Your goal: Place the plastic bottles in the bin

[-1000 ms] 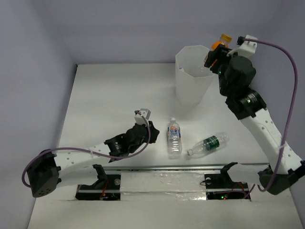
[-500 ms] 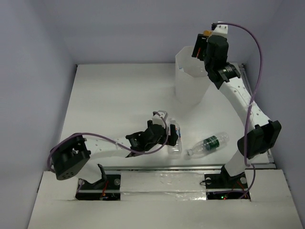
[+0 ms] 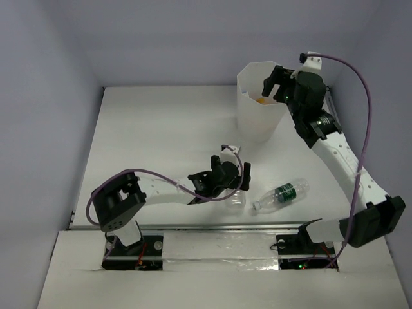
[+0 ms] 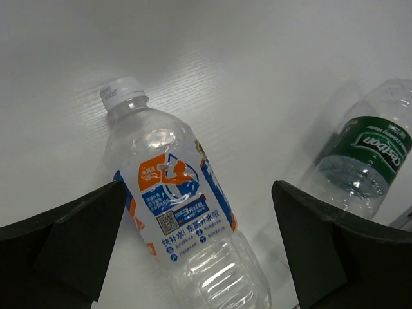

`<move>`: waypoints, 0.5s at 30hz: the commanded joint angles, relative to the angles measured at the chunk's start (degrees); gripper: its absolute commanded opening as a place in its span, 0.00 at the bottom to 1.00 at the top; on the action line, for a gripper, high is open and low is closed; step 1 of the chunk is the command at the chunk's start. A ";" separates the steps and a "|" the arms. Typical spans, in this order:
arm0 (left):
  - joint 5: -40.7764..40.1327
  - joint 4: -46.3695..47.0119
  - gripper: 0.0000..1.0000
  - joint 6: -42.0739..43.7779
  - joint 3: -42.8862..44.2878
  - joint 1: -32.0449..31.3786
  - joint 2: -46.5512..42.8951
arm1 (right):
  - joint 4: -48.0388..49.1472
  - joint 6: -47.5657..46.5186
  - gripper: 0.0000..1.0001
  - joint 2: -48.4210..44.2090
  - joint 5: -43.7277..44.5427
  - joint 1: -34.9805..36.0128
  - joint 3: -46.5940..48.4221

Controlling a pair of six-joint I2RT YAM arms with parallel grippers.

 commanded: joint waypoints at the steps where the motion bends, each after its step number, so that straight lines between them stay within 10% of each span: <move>1: -3.11 -2.77 0.96 1.77 2.86 -0.31 2.01 | 6.39 3.87 0.90 -6.13 -5.07 -0.10 -5.24; 9: -7.58 -7.33 0.89 2.91 7.87 -1.37 9.74 | 10.25 8.52 0.90 -16.94 -11.92 0.43 -21.23; 15: -8.90 -6.82 0.48 3.62 9.72 -1.37 12.21 | 10.96 10.98 0.89 -23.88 -14.56 2.09 -30.38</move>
